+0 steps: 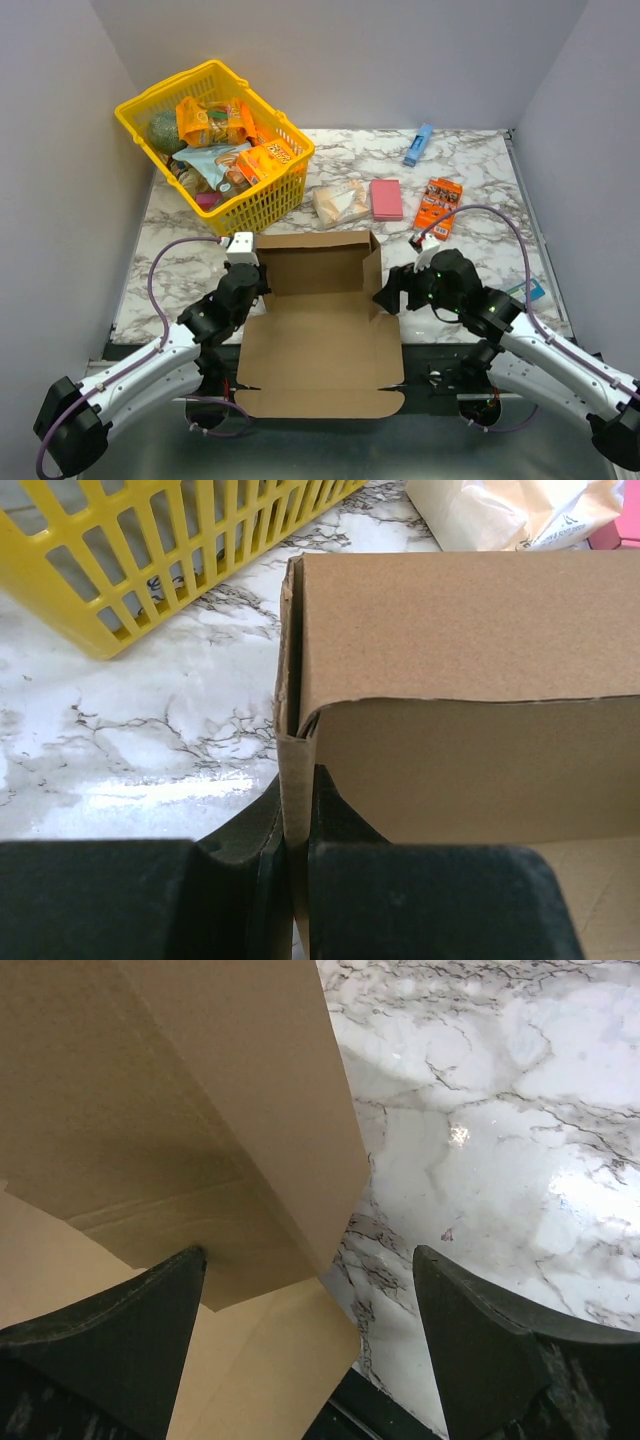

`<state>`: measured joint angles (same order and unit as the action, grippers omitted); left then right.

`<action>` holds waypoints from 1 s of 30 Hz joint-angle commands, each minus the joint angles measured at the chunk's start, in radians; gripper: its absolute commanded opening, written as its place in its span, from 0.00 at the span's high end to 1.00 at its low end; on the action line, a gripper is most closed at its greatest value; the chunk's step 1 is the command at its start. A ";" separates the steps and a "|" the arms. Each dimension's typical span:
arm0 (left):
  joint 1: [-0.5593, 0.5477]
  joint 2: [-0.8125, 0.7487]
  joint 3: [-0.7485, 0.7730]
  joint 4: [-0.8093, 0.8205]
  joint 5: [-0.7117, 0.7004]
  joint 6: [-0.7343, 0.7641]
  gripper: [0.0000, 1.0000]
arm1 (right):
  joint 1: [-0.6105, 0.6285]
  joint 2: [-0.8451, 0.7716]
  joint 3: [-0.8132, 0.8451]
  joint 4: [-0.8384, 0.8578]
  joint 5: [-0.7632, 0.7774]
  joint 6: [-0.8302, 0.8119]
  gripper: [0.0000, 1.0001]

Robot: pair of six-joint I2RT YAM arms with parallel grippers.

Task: Fold the paper box

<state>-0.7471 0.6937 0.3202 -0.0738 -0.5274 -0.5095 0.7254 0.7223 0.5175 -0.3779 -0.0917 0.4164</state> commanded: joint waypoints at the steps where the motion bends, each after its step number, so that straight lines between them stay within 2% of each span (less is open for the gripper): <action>1: 0.005 0.007 0.025 0.029 0.013 -0.018 1.00 | 0.005 0.037 -0.042 0.108 -0.039 -0.028 0.08; 7: 0.005 0.013 0.025 0.040 0.021 -0.021 1.00 | 0.008 0.117 -0.056 0.213 -0.005 -0.054 0.07; 16: 0.005 0.010 0.020 0.035 0.020 -0.021 1.00 | 0.031 0.317 -0.034 0.338 0.082 -0.079 0.07; 23: 0.006 0.006 0.011 0.042 0.026 -0.009 1.00 | 0.037 0.387 -0.030 0.434 0.164 -0.125 0.07; 30: 0.008 0.003 0.014 0.045 0.027 -0.004 1.00 | 0.039 0.499 0.001 0.557 0.110 -0.197 0.08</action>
<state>-0.7387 0.7116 0.3202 -0.0700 -0.5400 -0.4934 0.7593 1.1584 0.4870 0.0612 0.0055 0.2810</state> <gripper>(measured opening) 0.131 0.923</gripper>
